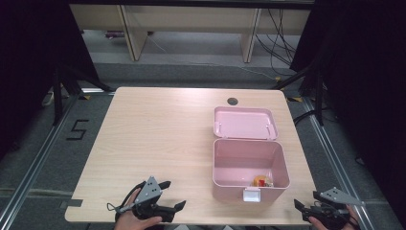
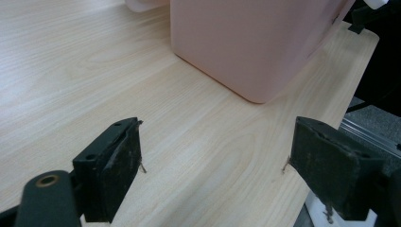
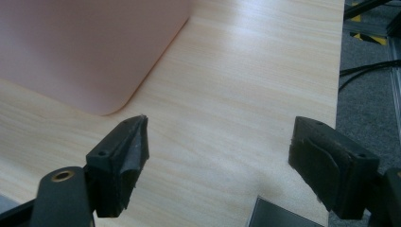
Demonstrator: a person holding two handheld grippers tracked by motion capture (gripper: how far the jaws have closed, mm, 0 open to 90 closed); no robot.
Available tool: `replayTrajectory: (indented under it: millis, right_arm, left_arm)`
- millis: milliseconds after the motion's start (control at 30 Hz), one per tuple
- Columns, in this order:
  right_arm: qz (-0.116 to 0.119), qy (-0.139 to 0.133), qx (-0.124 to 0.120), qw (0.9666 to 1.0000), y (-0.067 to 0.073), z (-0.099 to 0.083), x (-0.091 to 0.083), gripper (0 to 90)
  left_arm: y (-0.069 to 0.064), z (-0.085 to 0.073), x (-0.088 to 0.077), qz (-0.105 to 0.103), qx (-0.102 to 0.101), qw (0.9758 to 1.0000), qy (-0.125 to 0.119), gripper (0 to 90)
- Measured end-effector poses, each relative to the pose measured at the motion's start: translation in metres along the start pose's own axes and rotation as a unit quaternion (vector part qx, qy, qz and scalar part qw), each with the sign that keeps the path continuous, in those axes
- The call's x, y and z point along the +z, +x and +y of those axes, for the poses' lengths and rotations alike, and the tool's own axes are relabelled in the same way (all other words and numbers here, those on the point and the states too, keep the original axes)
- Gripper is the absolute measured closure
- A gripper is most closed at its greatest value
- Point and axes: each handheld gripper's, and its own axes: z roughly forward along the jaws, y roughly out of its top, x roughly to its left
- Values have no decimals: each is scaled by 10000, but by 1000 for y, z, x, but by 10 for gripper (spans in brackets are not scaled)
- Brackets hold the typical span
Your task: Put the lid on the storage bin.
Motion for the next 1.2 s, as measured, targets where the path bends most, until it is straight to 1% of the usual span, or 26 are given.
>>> replayTrajectory:
  millis: [33, 67, 100, 133, 167, 200, 233, 400, 500, 533, 567, 600, 700, 733, 767, 800, 833, 867, 900, 933, 967, 1000, 1033, 1133, 1167, 1200]
  right_arm:
    - [-16, 42, 149, 9999, 2, 0, 0, 214]
    - [-16, 42, 149, 9999, 2, 0, 0, 214]
    - [-72, -12, 2, 10000, 0, 0, 0, 214]
    - [-72, -12, 2, 10000, 0, 0, 0, 214]
    - [-60, -12, 21, 10000, -1, 0, 0, 213]
    - [-60, -12, 21, 10000, -1, 0, 0, 213]
    - [-75, -13, 42, 10000, -2, 0, -1, 210]
    - [-116, -16, 39, 9999, -3, 0, 0, 209]
    - [-159, -11, 84, 9998, -3, 1, 0, 213]
    - [-146, 31, 224, 9996, -1, 0, 0, 213]
    - [-133, -4, 111, 9998, -4, 0, 0, 213]
    - [-133, -4, 111, 9998, -4, 0, 0, 213]
    - [-112, 2, 144, 9998, -3, 0, 0, 217]
    - [-112, 2, 144, 9998, -3, 0, 0, 217]
    - [-107, 6, 160, 9998, -3, 0, 0, 217]
    - [-108, 2, 117, 9999, -4, 0, 0, 218]
    - [-97, 25, 216, 9997, -2, 0, 0, 220]
    - [-130, -8, 31, 9999, -5, 0, 0, 221]
    - [-125, -5, 13, 9999, -5, 0, 1, 222]
    - [-125, -5, 13, 9999, -5, 0, 1, 222]
    - [-104, 12, 58, 9999, -4, 0, 1, 222]
    - [-104, 12, 58, 9999, -4, 0, 1, 222]
    - [-35, 27, 119, 9999, -4, 1, 2, 222]
    - [-69, 64, 205, 9997, -3, 1, 3, 224]
    - [-64, 66, 211, 9997, -2, 1, 3, 225]
    - [-110, 19, 20, 9999, -5, 1, 3, 225]
  left_arm:
    - [0, 0, 0, -7, -10, 10000, -4, 166]
    - [0, 0, 0, -7, -10, 10000, -4, 166]
    - [0, 2, 1, -71, -82, 9999, -19, 166]
    - [0, 2, 1, -71, -82, 9999, -19, 166]
    - [0, 4, 1, -119, -210, 9997, -56, 166]
    - [0, 4, 1, -119, -210, 9997, -56, 166]
    - [-1, 7, 3, -153, -297, 9994, -124, 166]
    - [-2, 19, 6, -155, -267, 9994, -126, 166]
    - [-3, 33, 9, -170, -220, 9993, -243, 166]
    - [-4, 37, 10, -161, -237, 9992, -266, 166]
    - [-3, 41, 11, -159, -194, 9993, -261, 166]
    - [-3, 41, 11, -159, -194, 9993, -261, 166]
    - [-4, 55, 18, -208, -160, 9990, -371, 166]
    - [-4, 55, 18, -208, -160, 9990, -371, 166]
    - [-2, 62, 22, -255, -167, 9988, -381, 166]
    - [-2, 62, 22, -255, -167, 9988, -381, 166]
    - [-2, 68, 26, -289, -154, 9987, -378, 166]
    - [-2, 70, 28, -269, -159, 9989, -353, 166]
    - [-2, 73, 30, -339, -197, 9984, -405, 166]
    - [-2, 73, 30, -339, -197, 9984, -405, 166]
    - [-2, 78, 35, -372, -159, 9984, -399, 166]
    - [-2, 78, 35, -372, -159, 9984, -399, 166]
    - [-2, 82, 38, -335, -141, 9988, -341, 166]
    - [-2, 86, 42, -341, -184, 9986, -348, 176]
    - [-4, 89, 47, -403, -179, 9983, -387, 187]
    - [-5, 90, 49, -404, -169, 9983, -381, 204]
